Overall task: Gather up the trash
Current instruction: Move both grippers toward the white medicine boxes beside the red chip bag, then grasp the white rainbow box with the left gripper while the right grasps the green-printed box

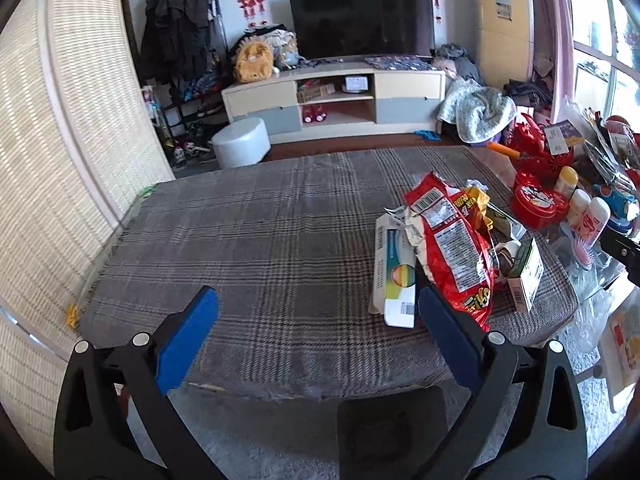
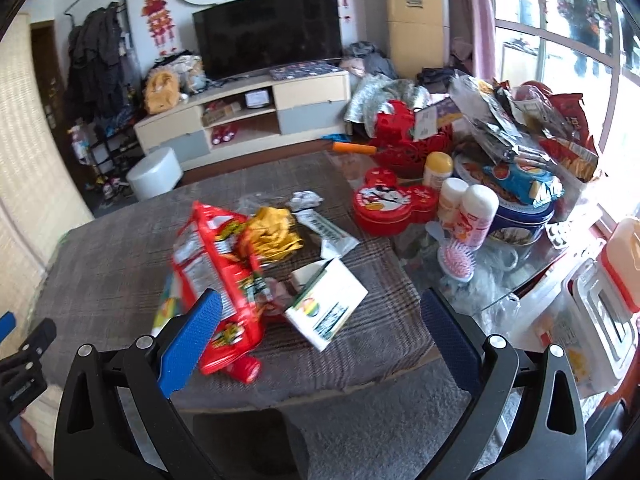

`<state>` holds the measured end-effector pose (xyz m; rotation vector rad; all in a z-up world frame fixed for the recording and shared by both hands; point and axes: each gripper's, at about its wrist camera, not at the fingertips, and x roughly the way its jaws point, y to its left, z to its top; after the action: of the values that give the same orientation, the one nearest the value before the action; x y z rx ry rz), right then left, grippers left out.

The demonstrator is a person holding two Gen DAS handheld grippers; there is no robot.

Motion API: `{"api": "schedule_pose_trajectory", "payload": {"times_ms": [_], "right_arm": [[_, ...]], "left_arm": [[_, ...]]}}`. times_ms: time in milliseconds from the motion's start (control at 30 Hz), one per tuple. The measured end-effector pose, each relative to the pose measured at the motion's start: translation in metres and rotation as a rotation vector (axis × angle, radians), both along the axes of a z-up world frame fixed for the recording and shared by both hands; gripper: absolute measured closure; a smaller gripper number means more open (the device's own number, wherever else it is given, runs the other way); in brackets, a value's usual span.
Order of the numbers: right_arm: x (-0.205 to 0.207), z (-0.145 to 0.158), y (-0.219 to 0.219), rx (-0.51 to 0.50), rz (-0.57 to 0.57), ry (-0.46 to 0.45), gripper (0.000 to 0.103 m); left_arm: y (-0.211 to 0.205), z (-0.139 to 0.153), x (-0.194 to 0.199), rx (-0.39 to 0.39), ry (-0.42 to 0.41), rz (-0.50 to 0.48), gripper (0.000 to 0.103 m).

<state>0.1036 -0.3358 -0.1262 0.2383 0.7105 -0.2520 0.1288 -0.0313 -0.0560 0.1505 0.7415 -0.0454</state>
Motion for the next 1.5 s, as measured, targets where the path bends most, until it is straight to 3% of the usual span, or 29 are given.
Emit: {"api": "schedule_pose_trajectory", "payload": {"times_ms": [133,333,467,600,833,1067,1367,1500], "right_arm": [[0.036,-0.027,-0.013,0.040,-0.015,0.082,0.015],[0.068,-0.060,-0.020,0.111,-0.008,0.149,0.015],[0.084,-0.079,-0.027,0.182,0.000,0.189,0.030],[0.098,-0.097,-0.033,0.219,-0.021,0.242,0.036],[0.110,-0.116,-0.032,0.245,-0.045,0.284,0.036],[0.114,-0.128,-0.036,0.280,-0.041,0.298,0.036],[0.120,-0.132,-0.033,0.285,-0.020,0.301,0.034],[0.120,-0.132,-0.041,0.307,-0.019,0.296,0.034]], "left_arm": [[-0.016,-0.023,0.030,0.016,0.043,-0.039,0.014],[-0.032,-0.056,0.068,-0.018,0.122,-0.080,0.023],[-0.042,-0.076,0.086,0.008,0.159,-0.106,0.029],[-0.048,-0.094,0.101,0.028,0.194,-0.118,0.036],[-0.057,-0.118,0.115,0.043,0.243,-0.140,0.036],[-0.059,-0.122,0.125,0.023,0.244,-0.146,0.035],[-0.063,-0.125,0.129,0.025,0.251,-0.136,0.020],[-0.064,-0.124,0.125,0.069,0.251,-0.144,0.018]]}}
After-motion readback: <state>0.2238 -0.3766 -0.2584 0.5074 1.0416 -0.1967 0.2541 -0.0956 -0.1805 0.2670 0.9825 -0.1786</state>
